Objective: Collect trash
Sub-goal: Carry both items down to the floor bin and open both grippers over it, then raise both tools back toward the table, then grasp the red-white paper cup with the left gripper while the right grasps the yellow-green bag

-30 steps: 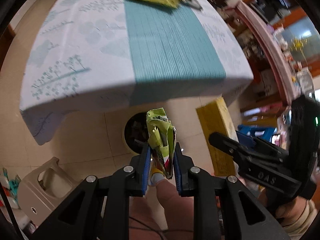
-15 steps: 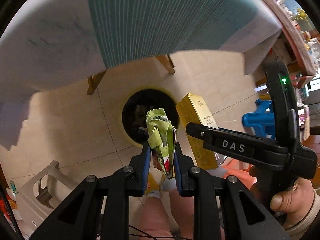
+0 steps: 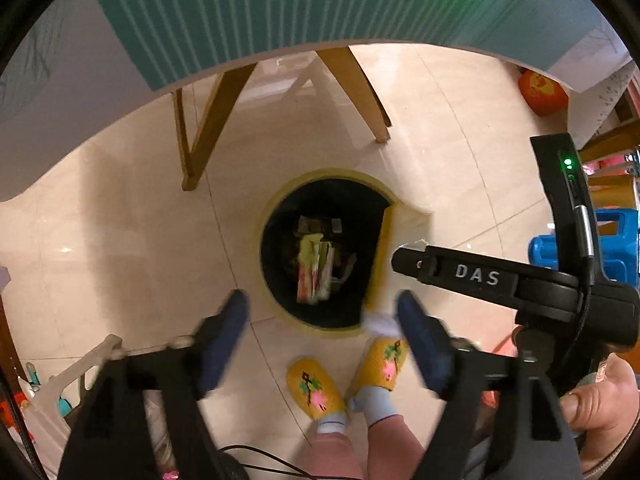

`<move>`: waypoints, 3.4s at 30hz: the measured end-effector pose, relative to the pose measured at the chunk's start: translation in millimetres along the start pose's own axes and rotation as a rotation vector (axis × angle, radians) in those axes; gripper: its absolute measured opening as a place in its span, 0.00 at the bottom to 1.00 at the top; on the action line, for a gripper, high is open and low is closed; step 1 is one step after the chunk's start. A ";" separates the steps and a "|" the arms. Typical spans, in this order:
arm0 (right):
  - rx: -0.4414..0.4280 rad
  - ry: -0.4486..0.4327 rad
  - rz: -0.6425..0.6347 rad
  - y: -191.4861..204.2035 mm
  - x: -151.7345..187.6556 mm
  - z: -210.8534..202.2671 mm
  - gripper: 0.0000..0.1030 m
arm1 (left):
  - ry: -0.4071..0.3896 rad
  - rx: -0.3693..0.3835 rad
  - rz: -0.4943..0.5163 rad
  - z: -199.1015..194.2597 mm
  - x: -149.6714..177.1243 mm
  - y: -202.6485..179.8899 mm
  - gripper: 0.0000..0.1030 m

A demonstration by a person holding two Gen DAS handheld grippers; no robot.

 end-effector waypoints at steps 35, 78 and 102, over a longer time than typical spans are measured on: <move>-0.087 -0.178 -0.209 43.7 70.5 -197.6 0.70 | -0.259 -0.081 0.061 -252.3 -3.3 -10.6 0.86; -0.419 -0.504 -0.612 187.5 29.4 -472.3 0.70 | -0.563 -0.311 -0.024 -488.3 -116.2 -18.5 0.85; -0.419 -0.382 -0.081 283.9 -119.6 -330.3 0.70 | -0.348 -0.137 0.209 -372.2 -310.3 147.1 0.85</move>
Point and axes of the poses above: each gripper's, at about its wrist camera, not at the fingertips, and z roughly the way its jaws point, y to its left, x to its underside, the point moved 10 cm from there along z, roughly the way its jaws point, and after that the axes turned 10 degrees about z, right-handed, at the moved point
